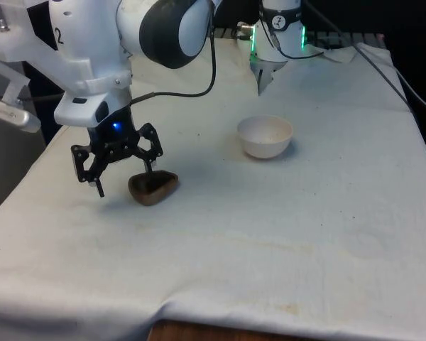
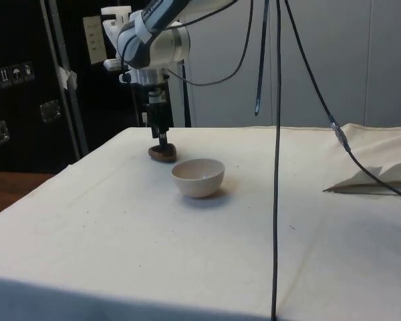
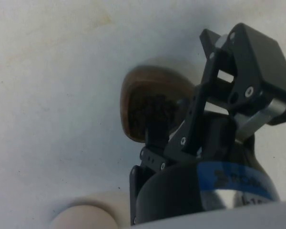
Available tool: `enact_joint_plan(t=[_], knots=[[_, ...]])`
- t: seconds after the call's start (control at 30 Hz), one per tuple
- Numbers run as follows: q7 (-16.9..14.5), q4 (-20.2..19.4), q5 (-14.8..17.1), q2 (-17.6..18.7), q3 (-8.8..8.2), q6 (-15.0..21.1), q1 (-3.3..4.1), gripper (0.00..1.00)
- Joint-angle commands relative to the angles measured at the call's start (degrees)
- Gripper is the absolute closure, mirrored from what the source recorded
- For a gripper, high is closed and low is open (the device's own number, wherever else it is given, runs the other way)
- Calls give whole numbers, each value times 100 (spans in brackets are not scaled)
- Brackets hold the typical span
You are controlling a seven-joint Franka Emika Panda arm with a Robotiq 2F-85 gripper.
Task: Pour the coffee beans from the cup into the bowl.
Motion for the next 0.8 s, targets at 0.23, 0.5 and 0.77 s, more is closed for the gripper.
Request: enact_joint_plan(t=[0.23, 0.5, 0.77], knots=[[-46, 149, 109, 86, 17, -155, -52, 0], [-46, 120, 143, 103, 6, -109, -17, 0], [-52, 109, 155, 115, 11, -103, -17, 0]])
